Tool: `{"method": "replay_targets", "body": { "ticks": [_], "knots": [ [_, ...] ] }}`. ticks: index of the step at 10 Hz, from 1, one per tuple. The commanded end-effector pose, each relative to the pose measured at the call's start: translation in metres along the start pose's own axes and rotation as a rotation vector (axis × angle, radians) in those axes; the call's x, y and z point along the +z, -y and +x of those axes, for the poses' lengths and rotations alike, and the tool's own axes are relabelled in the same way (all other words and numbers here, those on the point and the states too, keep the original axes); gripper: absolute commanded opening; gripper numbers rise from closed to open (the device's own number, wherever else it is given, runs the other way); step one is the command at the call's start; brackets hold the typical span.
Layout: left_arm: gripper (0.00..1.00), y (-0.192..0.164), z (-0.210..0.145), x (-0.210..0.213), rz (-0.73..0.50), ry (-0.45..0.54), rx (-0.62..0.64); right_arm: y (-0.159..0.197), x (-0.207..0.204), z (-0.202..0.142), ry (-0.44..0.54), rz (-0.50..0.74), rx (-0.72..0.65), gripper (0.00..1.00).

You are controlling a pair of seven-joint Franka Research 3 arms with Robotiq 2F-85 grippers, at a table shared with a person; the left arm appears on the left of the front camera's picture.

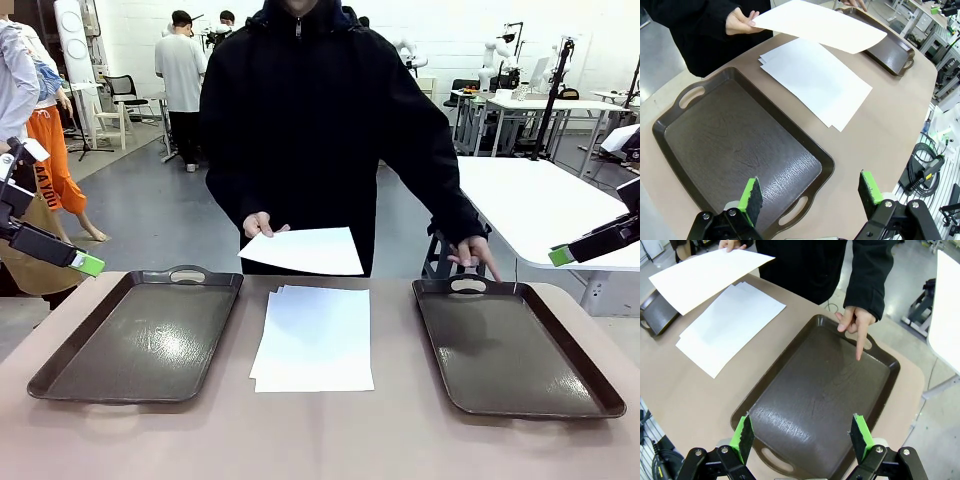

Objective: Sort the A4 documents.
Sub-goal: Receive the A4 Paper.

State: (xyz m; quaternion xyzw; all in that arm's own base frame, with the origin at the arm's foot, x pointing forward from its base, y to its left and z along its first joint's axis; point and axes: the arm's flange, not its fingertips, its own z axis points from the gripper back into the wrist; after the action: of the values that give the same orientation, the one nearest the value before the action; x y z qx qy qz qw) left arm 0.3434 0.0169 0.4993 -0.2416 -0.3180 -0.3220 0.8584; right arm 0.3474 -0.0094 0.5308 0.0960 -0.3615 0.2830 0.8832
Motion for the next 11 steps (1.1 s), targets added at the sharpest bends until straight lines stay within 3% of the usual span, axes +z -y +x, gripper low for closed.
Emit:
{"method": "replay_targets", "body": {
  "ticks": [1,7,11],
  "knots": [
    [1.0,-0.004,0.0,0.0,-0.014,0.011,-0.016,0.0,-0.001,0.0,-0.003,0.001,0.0,1.0],
    [1.0,-0.004,0.0,0.0,-0.014,0.011,-0.016,0.0,0.0,0.0,0.0,0.0,0.0,1.0],
    [1.0,-0.004,0.0,0.0,-0.014,0.011,-0.016,0.009,-0.059,0.024,0.046,0.221,-0.233,1.0]
  ]
}}
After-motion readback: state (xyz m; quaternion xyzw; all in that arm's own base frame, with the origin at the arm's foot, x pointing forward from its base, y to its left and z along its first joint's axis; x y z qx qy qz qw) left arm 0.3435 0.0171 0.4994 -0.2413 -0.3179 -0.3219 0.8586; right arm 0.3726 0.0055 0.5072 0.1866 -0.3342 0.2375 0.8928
